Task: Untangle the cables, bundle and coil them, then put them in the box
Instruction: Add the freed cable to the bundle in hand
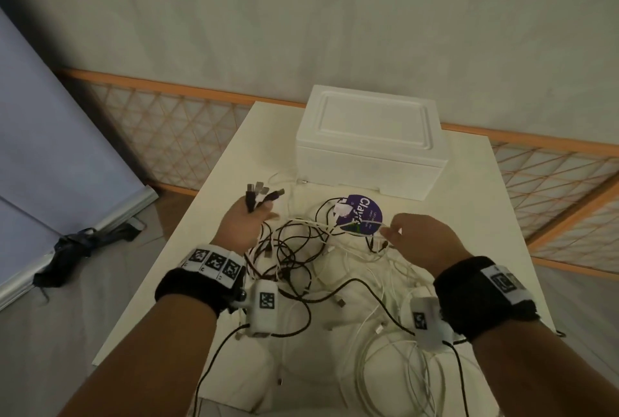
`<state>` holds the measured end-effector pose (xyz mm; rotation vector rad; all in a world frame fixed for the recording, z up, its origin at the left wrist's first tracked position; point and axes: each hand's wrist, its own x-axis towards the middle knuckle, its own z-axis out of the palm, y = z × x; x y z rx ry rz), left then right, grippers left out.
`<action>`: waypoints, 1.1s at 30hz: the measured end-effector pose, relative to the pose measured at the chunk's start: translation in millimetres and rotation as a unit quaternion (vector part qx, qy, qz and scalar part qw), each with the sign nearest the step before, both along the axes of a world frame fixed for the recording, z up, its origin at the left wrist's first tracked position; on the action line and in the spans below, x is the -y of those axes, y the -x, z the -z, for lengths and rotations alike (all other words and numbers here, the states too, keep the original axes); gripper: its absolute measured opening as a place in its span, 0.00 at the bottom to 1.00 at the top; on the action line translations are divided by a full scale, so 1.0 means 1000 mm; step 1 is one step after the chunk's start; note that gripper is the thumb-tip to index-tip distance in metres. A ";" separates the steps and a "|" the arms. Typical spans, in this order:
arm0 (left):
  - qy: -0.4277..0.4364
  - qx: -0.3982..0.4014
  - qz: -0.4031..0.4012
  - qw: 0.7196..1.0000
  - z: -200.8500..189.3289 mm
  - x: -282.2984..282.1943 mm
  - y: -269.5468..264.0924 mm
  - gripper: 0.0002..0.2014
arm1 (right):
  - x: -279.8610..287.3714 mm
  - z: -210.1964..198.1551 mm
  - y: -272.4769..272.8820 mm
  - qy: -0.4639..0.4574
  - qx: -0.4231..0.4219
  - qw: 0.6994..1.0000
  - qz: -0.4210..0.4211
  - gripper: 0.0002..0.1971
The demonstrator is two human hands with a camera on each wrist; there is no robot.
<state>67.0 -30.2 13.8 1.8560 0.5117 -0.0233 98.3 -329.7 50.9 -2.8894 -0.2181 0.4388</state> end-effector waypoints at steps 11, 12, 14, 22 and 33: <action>0.478 0.054 0.032 0.876 -0.064 0.063 0.001 0.10 | -0.114 -0.007 0.028 -0.344 -0.008 0.924 -0.165 0.53; 0.480 0.069 0.030 0.874 -0.066 0.060 0.002 0.11 | -0.117 -0.004 0.025 -0.343 0.005 0.927 -0.152 0.51; 0.453 0.100 0.028 0.886 -0.062 0.053 0.003 0.13 | -0.121 0.000 0.023 -0.363 -0.015 0.922 -0.136 0.48; 0.386 0.088 -0.241 0.886 -0.006 -0.010 -0.006 0.16 | -0.092 -0.007 0.018 -0.118 -0.097 0.956 -0.251 0.17; 0.118 -0.076 -0.352 0.925 0.016 -0.094 0.009 0.23 | -0.043 -0.002 0.013 0.095 0.000 0.986 -0.136 0.11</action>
